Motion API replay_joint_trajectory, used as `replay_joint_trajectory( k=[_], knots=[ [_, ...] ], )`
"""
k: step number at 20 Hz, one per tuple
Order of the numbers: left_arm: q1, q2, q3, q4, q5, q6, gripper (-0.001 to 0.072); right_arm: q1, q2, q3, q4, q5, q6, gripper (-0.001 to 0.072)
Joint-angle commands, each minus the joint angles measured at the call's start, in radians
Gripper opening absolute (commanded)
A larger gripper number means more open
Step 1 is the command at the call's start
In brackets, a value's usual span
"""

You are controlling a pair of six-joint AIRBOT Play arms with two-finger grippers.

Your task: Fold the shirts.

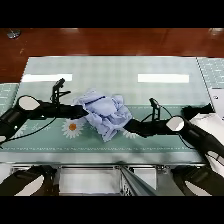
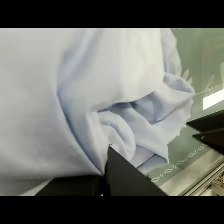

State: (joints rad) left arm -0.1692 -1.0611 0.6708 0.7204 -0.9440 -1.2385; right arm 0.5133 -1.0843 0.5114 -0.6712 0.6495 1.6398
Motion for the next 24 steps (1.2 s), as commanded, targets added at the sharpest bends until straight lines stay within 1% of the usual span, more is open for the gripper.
replay_joint_trajectory(
  k=[1,5,6,7,8,10,11,12,14,15,16,17,19,22,24],
  knots=[
    [0.027,-0.001,0.060,0.017,-0.070,0.019,0.0023,0.108,-0.141,0.104,0.123,-0.064,-0.067,0.0622],
    [0.027,-0.001,0.061,0.017,-0.079,0.019,0.0023,0.126,-0.315,0.249,0.124,-0.071,-0.052,0.0621],
    [0.027,0.000,0.061,0.017,-0.081,0.019,0.0023,0.126,-0.348,0.274,0.124,-0.066,-0.045,0.0587],
    [0.027,0.000,0.062,0.017,-0.086,0.020,0.0024,0.119,-0.371,0.294,0.117,-0.046,-0.053,0.0407],
    [0.032,0.005,0.062,0.017,-0.090,0.020,0.0023,0.092,-0.375,0.318,0.099,0.008,-0.105,0.0011],
    [0.073,0.043,0.084,0.012,-0.112,0.019,0.0023,0.001,-0.324,0.385,0.081,0.155,-0.177,0.0017],
    [0.105,0.074,0.117,-0.001,-0.116,0.019,0.0023,-0.052,-0.277,0.438,0.051,0.203,-0.181,0.0018],
    [0.147,0.111,0.171,-0.043,-0.107,0.020,0.0024,-0.110,-0.215,0.510,0.015,0.230,-0.169,0.0017],
    [0.226,0.169,0.315,-0.187,-0.037,0.032,0.0023,-0.217,-0.103,0.698,-0.046,0.239,-0.151,0.0017],
    [0.256,0.188,0.401,-0.230,-0.010,0.034,0.0023,-0.260,-0.056,0.811,-0.080,0.259,-0.151,0.0017],
    [0.287,0.201,0.502,-0.239,-0.010,0.034,0.0023,-0.288,-0.017,0.914,-0.127,0.305,-0.151,0.0017],
    [0.318,0.214,0.593,-0.236,-0.034,0.034,0.0023,-0.306,0.027,1.015,-0.206,0.394,-0.151,0.0017],
    [0.393,0.250,0.753,-0.176,-0.109,0.032,0.0023,-0.308,0.124,1.130,-0.385,0.577,-0.137,0.0017],
    [0.504,0.338,0.877,-0.039,-0.199,0.001,0.0023,-0.308,0.311,1.149,-0.565,0.764,-0.108,0.0018],
    [0.551,0.411,0.881,0.048,-0.235,-0.011,0.0023,-0.308,0.411,1.148,-0.629,0.845,-0.088,0.0018]
  ],
)
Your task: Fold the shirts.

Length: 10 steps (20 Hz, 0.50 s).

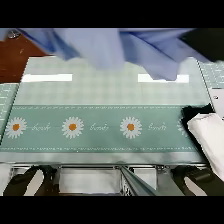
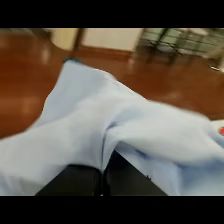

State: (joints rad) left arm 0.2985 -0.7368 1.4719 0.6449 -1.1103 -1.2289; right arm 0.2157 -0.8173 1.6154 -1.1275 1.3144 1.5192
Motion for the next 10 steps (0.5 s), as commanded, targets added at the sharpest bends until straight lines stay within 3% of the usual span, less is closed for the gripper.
replay_joint_trajectory(
  k=[1,6,10],
  knots=[
    [0.080,0.119,0.079,0.179,-0.086,-0.042,0.0023,-0.010,0.185,0.044,-0.190,0.212,0.051,0.0018],
    [-0.009,0.229,0.051,0.288,-0.219,-0.060,0.0023,-0.010,0.289,-0.014,-0.187,0.418,0.113,0.0018],
    [-0.077,0.250,-0.134,0.330,-0.358,-0.103,0.0023,-0.010,0.349,-0.333,-0.149,0.425,0.149,0.0018]
  ],
)
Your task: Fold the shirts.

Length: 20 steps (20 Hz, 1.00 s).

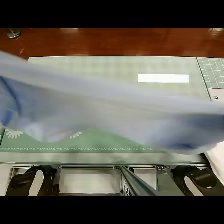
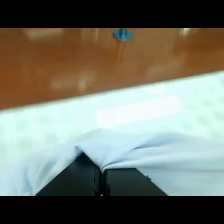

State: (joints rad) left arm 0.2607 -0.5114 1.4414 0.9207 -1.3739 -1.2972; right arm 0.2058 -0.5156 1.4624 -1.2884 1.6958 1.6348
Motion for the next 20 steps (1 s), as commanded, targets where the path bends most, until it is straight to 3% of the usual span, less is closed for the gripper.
replay_joint_trajectory(
  k=[1,2,4,6,9,13,14,15,16,18,20],
  knots=[
    [-0.041,0.021,-0.182,0.055,-0.093,-0.047,0.0023,0.000,0.050,-0.282,0.016,0.010,0.034,0.0018],
    [-0.041,0.014,-0.260,0.050,-0.093,-0.063,0.0023,0.000,0.048,-0.383,0.023,-0.054,0.034,0.0018],
    [-0.049,-0.013,-0.434,0.024,-0.029,-0.016,0.0023,0.000,0.018,-0.549,0.039,-0.240,0.033,0.0018],
    [-0.077,-0.052,-0.599,0.021,0.132,-0.005,0.0023,0.000,-0.074,-0.667,0.024,-0.467,0.029,0.0018],
    [-0.137,-0.182,-0.722,0.022,0.330,-0.005,0.0023,-0.007,-0.304,-0.675,-0.017,-0.727,0.033,0.0018],
    [-0.180,-0.384,-0.697,-0.054,0.466,-0.010,0.0030,-0.114,-0.619,-0.555,0.055,-0.815,0.069,0.0027],
    [-0.180,-0.425,-0.680,-0.106,0.469,-0.010,0.0133,-0.143,-0.667,-0.524,0.114,-0.806,0.067,0.0125],
    [-0.180,-0.465,-0.657,-0.145,0.465,-0.010,0.0467,-0.179,-0.711,-0.489,0.212,-0.783,0.023,0.0356],
    [-0.178,-0.498,-0.624,-0.148,0.432,-0.013,0.0704,-0.219,-0.742,-0.449,0.301,-0.729,-0.058,0.0605],
    [-0.133,-0.537,-0.539,-0.044,0.290,-0.021,0.0703,-0.311,-0.757,-0.365,0.326,-0.537,-0.173,0.0636],
    [-0.058,-0.529,-0.528,0.100,0.171,-0.054,0.0702,-0.426,-0.715,-0.342,0.188,-0.358,-0.189,0.0635]
  ],
)
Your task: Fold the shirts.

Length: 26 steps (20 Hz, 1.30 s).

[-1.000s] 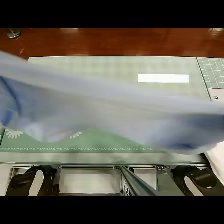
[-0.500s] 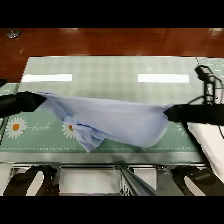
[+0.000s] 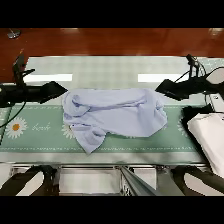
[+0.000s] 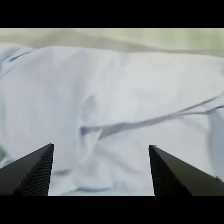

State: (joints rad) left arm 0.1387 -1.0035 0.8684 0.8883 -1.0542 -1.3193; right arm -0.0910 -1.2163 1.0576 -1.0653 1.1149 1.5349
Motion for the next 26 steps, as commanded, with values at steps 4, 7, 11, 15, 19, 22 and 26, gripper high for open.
replay_joint_trajectory(
  k=[4,7,11,15,19,22,26],
  knots=[
    [0.151,0.008,-0.216,0.115,-0.252,-0.051,0.0701,-0.320,0.211,-0.238,-0.151,0.189,-0.066,0.0634],
    [0.136,0.010,-0.445,-0.137,-0.093,0.097,0.0701,-0.343,0.378,-0.500,0.097,0.106,-0.125,0.0632],
    [0.088,0.005,-0.552,-0.307,0.101,0.104,0.0701,-0.262,0.451,-0.599,0.162,0.077,-0.145,0.0632],
    [-0.087,-0.003,-0.551,-0.369,0.245,0.103,0.0701,-0.230,0.451,-0.600,0.146,0.009,-0.105,0.0632],
    [-0.258,-0.058,-0.511,-0.392,0.335,0.100,0.0628,-0.230,0.451,-0.600,0.104,-0.043,-0.072,0.0632],
    [-0.263,-0.063,-0.446,-0.391,0.293,0.134,0.0023,-0.230,0.441,-0.600,-0.060,-0.010,0.004,0.0631],
    [-0.263,-0.062,-0.387,-0.391,0.241,0.142,0.0023,-0.229,0.352,-0.618,0.030,0.009,-0.002,0.0631]
  ],
)
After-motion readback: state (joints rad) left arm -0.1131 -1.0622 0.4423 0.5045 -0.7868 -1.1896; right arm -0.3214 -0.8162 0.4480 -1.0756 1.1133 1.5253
